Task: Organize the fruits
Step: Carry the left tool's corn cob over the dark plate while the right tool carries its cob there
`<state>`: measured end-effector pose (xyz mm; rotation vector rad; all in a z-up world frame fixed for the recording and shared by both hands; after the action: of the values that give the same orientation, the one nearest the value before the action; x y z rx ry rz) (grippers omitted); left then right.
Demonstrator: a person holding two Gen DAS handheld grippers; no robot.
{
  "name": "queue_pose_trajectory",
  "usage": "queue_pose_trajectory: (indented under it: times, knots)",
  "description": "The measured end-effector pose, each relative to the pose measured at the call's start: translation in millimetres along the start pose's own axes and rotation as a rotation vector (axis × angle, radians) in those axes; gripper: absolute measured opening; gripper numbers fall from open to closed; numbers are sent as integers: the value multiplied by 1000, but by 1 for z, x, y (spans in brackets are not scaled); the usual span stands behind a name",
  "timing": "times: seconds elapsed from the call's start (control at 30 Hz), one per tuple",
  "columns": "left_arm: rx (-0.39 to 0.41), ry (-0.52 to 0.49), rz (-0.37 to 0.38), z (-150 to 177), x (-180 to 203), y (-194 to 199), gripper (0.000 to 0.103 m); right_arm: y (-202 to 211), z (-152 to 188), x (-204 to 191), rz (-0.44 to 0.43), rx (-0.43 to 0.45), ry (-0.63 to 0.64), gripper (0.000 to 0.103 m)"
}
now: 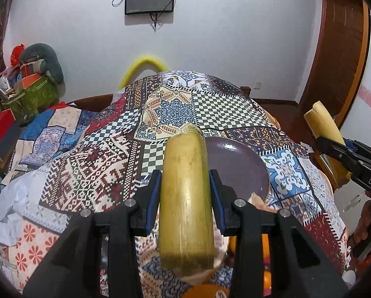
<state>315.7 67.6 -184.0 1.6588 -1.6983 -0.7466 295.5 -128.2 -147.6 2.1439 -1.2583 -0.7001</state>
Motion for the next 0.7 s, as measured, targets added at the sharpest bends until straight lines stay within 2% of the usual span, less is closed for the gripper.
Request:
queue_pose_trajectory:
  times: [0.4,0.7]
  knots:
    - [-67,-13,35,-22,3,-55,38,-49,-11,-2,-28,-49,1,34]
    - [-130,-75,38,-36,14,-93,38,-88,-15,-4,-17,-122,43,34]
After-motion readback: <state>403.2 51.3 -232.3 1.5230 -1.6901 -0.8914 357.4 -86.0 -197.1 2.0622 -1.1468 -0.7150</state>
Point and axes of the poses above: each gripper's, at about its wrist camera, not at the fingertips, and y roughly against the way its jaws point, x to its right, z to its underside, the point moved 4 cm from there along -y, roughly the way its jaws point, and after that the axes turned 9 degrees about -x, right-handed, at the moved point
